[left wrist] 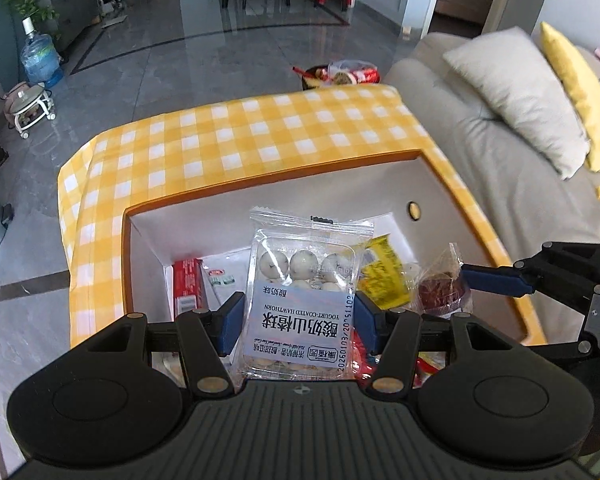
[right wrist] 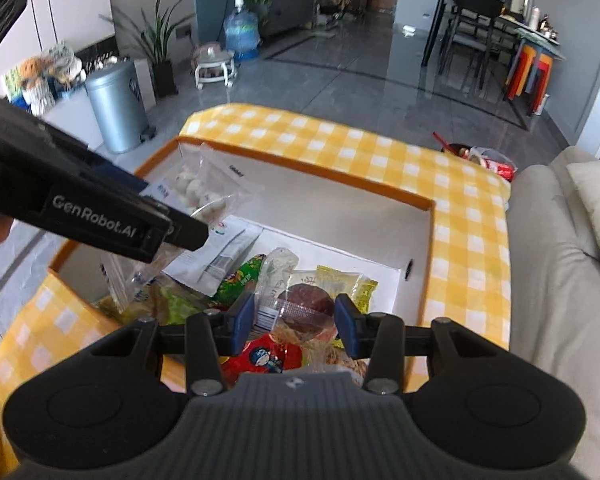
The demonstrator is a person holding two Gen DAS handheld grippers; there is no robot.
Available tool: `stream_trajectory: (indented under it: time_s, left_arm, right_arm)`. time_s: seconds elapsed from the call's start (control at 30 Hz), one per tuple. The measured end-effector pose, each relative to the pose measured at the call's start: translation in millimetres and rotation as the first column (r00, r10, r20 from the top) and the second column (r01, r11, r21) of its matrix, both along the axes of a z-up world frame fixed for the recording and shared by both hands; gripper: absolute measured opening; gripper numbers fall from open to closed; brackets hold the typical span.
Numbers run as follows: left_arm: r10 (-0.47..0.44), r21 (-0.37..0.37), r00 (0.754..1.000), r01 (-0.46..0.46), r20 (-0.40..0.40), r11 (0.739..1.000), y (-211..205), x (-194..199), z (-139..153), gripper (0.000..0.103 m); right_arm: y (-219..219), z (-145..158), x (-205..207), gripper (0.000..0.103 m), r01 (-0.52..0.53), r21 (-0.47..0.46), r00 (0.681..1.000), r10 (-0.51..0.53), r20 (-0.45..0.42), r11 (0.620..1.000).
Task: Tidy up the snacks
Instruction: 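Lift both held packs and carry them over the orange box, then lower both packs into the box and open both grippers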
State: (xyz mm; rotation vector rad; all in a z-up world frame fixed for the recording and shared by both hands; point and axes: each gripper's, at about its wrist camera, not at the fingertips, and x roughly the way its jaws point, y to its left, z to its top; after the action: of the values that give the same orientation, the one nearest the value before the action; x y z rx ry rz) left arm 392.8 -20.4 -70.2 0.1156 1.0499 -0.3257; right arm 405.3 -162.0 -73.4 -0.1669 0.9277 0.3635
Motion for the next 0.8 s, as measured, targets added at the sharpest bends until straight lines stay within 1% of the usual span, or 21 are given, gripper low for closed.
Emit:
stream_trajectory:
  time_s: [0.17,0.37,0.5,0.57,0.7,0.8]
  left_arm:
    - [-0.003,0.037,1.000,0.004,-0.026,0.999,-1.2,22.9,-15.7,0.065]
    - [0.004,0.087,0.998,0.002,-0.063,0.996,-4.6,38.4,-35.0,0.065]
    - [0.014,0.098,0.995,-0.005,-0.095,0.995,-5.9,45.7,-48.0,0.065]
    - [0.034,0.107,0.993,-0.022,-0.113,0.994,-5.1,49.1,-55.6,0.065]
    - [0.077,0.094,0.984,-0.062,-0.158,0.994,1.4,53.1,-68.4,0.065]
    - [0.086,0.114,0.982,-0.067,-0.168,0.991,1.8,54.3,-74.2,0.065]
  right_arm:
    - [10.3,-15.6,22.9,0.042,-0.041,-0.022,0.999,0.040,-0.034,0.999]
    - [23.0,-34.7,44.2,0.042,-0.084,-0.053,0.993,0.080,-0.086,0.995]
    - [29.7,-47.4,55.7,0.042,-0.105,-0.086,0.988,0.095,-0.119,0.991]
    - [31.9,-53.3,60.3,0.042,-0.108,-0.100,0.987,0.094,-0.133,0.989]
    - [35.6,-64.9,65.8,0.042,-0.120,-0.132,0.982,0.099,-0.158,0.984]
    - [40.7,-73.4,67.6,0.042,-0.141,-0.157,0.978,0.113,-0.173,0.977]
